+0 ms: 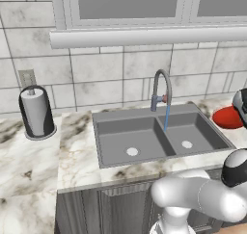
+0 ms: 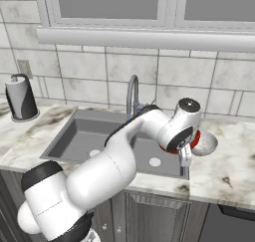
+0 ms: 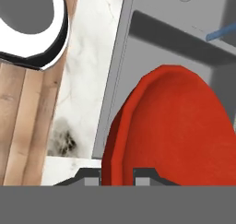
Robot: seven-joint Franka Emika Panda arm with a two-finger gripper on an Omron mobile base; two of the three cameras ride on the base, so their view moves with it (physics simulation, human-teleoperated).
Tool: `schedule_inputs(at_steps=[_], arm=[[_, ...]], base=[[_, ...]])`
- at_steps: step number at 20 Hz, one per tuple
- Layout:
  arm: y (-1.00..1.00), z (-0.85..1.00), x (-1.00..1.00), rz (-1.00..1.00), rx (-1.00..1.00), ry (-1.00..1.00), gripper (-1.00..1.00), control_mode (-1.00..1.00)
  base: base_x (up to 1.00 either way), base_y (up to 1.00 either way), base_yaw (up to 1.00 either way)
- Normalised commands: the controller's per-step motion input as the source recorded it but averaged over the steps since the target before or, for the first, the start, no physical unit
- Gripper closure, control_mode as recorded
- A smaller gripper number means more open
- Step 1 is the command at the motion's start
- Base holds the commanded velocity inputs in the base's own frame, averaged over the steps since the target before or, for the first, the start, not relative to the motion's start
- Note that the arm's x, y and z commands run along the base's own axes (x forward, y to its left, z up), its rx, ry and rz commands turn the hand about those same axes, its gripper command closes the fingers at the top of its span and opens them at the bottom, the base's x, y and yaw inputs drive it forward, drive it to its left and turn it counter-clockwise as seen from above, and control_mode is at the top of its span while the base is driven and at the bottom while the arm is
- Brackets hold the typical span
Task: Rinse each bowl for a few seconds and place them down in the sink or on the counter.
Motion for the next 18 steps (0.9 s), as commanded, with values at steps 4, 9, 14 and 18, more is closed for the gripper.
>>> schedule_inputs(at_steps=[4, 9, 14, 18], arm=[[-0.21, 0.01, -0.22, -0.11, -0.02, 0.0, 1.0, -1.0], [-0.22, 0.0, -0.24, -0.11, -0.02, -0.03, 1.0, -1.0], [-0.25, 0.0, -0.24, -0.1, -0.02, -0.04, 1.0, -1.0], [-0.23, -0.01, -0.17, -0.09, -0.01, -0.02, 1.0, -1.0]], base=[[0.0, 0.0, 0.0], [0.0, 0.0, 0.0], [0.0, 0.0, 0.0], [0.0, 0.0, 0.0]])
